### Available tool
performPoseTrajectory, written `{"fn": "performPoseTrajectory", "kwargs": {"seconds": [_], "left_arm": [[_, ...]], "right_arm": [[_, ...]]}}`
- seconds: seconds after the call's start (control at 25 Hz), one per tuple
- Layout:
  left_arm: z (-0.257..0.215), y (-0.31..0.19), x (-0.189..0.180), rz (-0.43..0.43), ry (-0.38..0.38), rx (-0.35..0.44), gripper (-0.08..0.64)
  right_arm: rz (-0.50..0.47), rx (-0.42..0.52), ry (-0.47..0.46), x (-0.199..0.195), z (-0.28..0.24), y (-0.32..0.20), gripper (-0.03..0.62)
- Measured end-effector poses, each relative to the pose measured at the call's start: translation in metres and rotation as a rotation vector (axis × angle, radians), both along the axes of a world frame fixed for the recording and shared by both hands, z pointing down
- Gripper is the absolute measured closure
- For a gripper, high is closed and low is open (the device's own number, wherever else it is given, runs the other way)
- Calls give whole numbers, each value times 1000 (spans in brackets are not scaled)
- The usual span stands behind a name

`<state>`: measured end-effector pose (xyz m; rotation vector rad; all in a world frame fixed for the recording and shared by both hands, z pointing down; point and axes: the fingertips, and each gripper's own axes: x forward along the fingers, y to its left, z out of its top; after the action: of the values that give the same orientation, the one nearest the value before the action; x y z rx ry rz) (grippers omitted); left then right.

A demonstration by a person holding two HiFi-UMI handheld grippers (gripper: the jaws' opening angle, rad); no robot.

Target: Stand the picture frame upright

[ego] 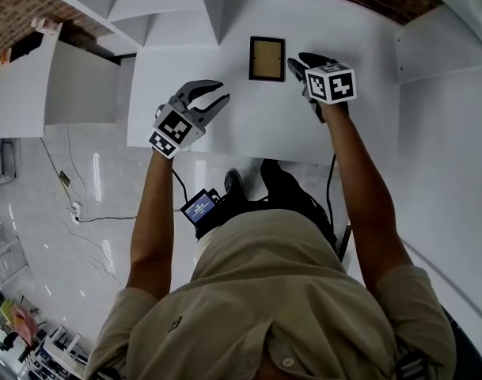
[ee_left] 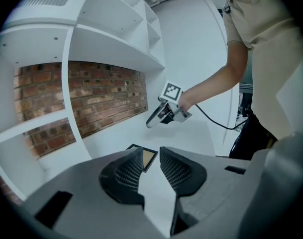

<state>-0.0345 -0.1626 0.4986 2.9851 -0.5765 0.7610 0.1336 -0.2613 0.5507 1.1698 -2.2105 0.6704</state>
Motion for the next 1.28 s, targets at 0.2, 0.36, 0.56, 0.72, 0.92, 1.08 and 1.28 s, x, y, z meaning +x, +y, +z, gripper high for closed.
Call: {"fn": "performPoseTrajectory", "kwargs": {"seconds": [0.2,0.36,0.56,0.72,0.92,1.08,1.28], "left_arm": [[31,-14,-3,-79,-1,-74,474],[40,-33,-4,-140,37,-111,474],[46,-55,4,-154,56,-122,474],[54,-68,15,-144,63,-140,474],[65,-82,24,-167,99,-210,474],[73,-93,29,-222,192,-323,474],[74,-102,49,-242,326,-437,468]], "right_arm": [[95,-227,33,8,96,-69,448],[105,-327,74,9,130,-90,446],[97,-374,31,6,139,-90,489],[126,-354,-16,7,136,-90,539],[128,-244,-60,11,121,-81,552],[134,-144,-118,12,95,-69,552],[125,-9,-178,10,57,-44,552]]}}
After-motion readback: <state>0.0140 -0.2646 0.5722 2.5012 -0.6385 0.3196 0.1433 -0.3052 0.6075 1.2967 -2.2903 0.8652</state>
